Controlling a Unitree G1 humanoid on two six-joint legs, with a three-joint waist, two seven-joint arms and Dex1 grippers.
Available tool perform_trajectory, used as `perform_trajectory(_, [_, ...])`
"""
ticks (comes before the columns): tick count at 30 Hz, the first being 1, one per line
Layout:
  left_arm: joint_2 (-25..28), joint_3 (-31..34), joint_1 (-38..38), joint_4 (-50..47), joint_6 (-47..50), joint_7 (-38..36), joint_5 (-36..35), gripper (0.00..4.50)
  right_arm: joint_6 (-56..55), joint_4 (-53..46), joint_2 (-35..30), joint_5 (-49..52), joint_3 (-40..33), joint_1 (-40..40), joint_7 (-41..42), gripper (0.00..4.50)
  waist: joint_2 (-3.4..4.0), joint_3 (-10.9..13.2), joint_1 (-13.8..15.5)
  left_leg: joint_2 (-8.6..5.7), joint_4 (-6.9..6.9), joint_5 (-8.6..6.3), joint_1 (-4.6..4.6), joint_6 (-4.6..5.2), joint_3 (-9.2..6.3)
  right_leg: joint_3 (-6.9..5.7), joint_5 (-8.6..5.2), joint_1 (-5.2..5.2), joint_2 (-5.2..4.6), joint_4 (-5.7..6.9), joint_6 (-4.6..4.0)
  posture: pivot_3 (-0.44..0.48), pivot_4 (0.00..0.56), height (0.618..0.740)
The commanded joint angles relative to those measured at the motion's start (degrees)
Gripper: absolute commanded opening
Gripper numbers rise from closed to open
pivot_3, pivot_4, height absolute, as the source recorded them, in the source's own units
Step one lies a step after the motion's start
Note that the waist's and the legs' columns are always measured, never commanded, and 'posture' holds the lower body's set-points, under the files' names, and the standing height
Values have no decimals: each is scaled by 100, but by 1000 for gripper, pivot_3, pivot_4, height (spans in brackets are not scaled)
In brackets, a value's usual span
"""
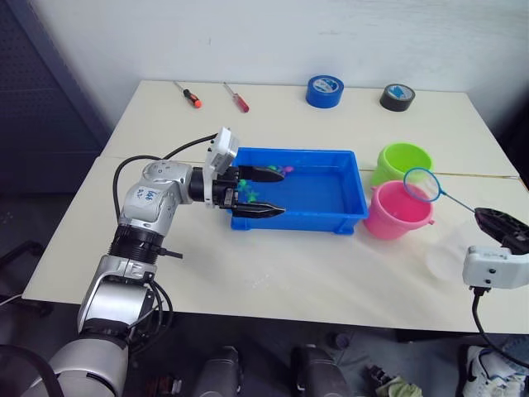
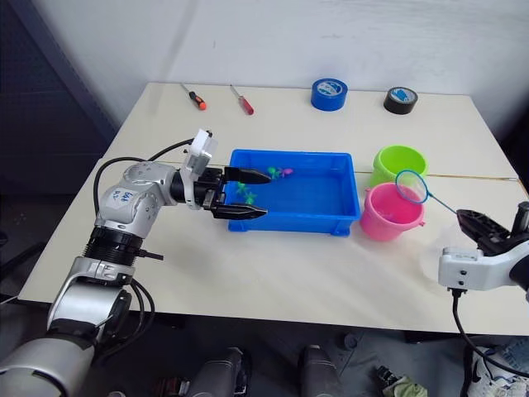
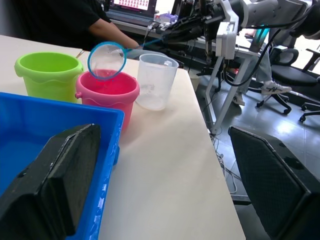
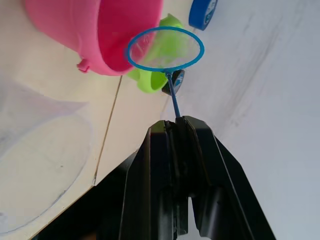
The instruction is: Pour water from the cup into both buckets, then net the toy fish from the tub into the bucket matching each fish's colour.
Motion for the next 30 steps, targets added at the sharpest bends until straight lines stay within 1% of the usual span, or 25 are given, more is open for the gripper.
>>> perform_trajectory(1, [202,270,147,-23,-31,91,27,4451,589,-182,167,1345,-109,-551,490,0,0,0,-41,1,-1,0,0,0,0,0,0,0,0,0,0,0,150,740])
perform_trajectory(3, [293,313,268,11,-48,149,82,4451,1689,-503,531,2615,205,-1029,939,0,0,0,-86,6,1,1,2,-1,-3,-3,0,3,1,2,0,0,150,740])
perform_trajectory(4, [373,356,393,-2,-52,233,124,4451,2588,-794,759,3533,503,-1395,1101,0,-1,0,-112,7,0,2,7,-3,-8,-4,0,9,0,1,0,0,150,740])
perform_trajectory(6, [477,452,569,-96,26,401,120,4451,3831,-1126,979,4464,965,-1983,1288,0,-1,0,-130,20,1,1,21,-9,-16,-8,0,31,-2,2,-1,0,150,740])
perform_trajectory(8, [560,567,725,-254,161,559,57,4451,4735,-1275,1125,5067,1394,-2496,1335,0,0,1,-128,20,-1,0,36,-9,-27,-6,-1,47,-15,0,-3,0,150,740])
perform_trajectory(10, [662,692,958,-449,234,776,67,4451,5671,-1257,1417,5747,1813,-3136,1218,0,0,1,-117,21,-1,-1,35,-8,-38,-6,-2,50,-19,-1,-5,0,150,740])
perform_trajectory(13, [790,857,1311,-897,436,995,-27,4451,6576,-1003,1732,6173,2347,-3894,1081,0,0,0,-91,19,-2,-4,35,-9,-50,1,-2,52,-31,-2,-6,0,150,740])
perform_trajectory(16, [878,1022,1685,-1477,678,1178,-164,4451,6914,-373,2033,6080,2979,-4481,974,0,0,0,-78,14,-1,-5,27,-10,-63,-5,-2,52,-39,-3,-6,0,150,740])
perform_trajectory(20, [905,1184,2000,-2114,952,1502,-325,4451,6710,559,2254,5711,3700,-4947,1040,0,0,0,-56,-1,1,-6,16,-4,-73,-15,-2,50,-60,-7,-6,0,150,740])
perform_trajectory(23, [920,1281,2179,-2465,1075,1722,-386,4451,6376,1278,2409,5410,3987,-5228,1024,0,0,0,-88,-4,0,-6,9,-1,-73,-17,-2,49,-62,-5,-5,0,150,740])
perform_trajectory(27, [964,1356,2314,-2749,1211,1898,-487,4451,5932,1955,2565,5072,4176,-5564,993,0,0,0,-94,-2,-1,-6,10,-2,-69,-17,-1,42,-54,-3,-5,0,150,740])
perform_trajectory(30, [993,1436,2375,-2910,1299,2009,-549,4451,5528,2658,2902,4848,4263,-5942,921,0,0,0,-116,1,-3,-5,10,-4,-67,-18,-1,42,-44,-1,-5,0,150,740])
